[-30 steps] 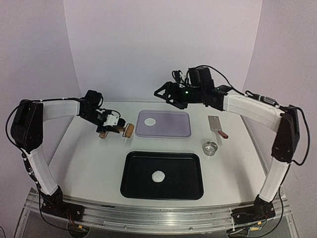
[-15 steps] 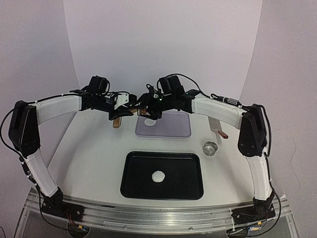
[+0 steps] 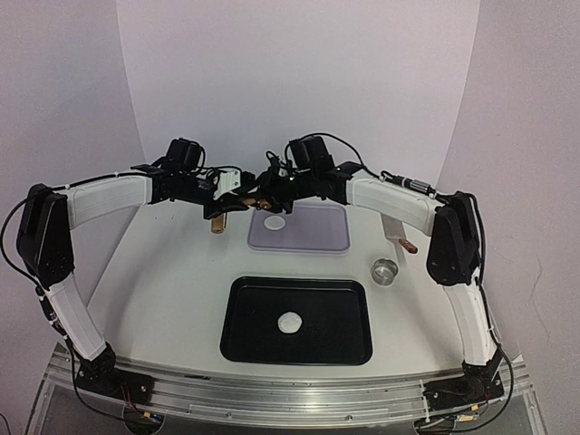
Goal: Roll out the dumpling wrappers from the dough
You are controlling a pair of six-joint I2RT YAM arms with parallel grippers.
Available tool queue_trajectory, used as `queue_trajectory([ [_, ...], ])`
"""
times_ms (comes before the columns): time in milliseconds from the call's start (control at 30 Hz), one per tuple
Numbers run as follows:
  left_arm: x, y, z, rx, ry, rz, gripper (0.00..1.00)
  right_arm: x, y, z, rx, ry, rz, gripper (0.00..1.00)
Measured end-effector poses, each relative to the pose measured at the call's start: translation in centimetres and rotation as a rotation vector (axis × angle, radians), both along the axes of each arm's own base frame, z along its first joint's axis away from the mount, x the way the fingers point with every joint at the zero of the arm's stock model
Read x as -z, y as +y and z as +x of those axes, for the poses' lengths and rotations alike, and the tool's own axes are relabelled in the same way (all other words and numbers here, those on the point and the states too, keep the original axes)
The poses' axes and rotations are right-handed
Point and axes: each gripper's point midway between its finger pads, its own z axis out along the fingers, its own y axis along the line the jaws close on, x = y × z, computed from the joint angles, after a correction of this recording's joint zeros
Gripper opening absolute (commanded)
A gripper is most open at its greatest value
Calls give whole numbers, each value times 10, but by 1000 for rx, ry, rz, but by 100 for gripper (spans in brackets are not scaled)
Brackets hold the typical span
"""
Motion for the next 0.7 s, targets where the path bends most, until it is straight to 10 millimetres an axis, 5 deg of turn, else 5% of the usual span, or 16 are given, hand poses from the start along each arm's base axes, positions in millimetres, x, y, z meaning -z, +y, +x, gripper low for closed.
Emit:
queue_trajectory([
  [67,1,0,0,-7,10,-1,0,0,0,0,-9,-13,-4,2],
  [233,3,0,-1,-12,23,1,7,4,-1,0,-22,-25,-21,0],
  [333,4,-1,-1,-18,33,0,79,6,-3,0,-27,-33,-32,0],
  [400,3,-3,-2,-18,44,-10,95,9,-8,2,-26,-38,-49,0],
  [567,-28,-11,-14,59,94,-70,99,37,-33,-5,-41,-35,-174,0],
  [700,-46,-13,-32,134,157,-100,96,33,-58,-15,-80,-104,-272,0],
])
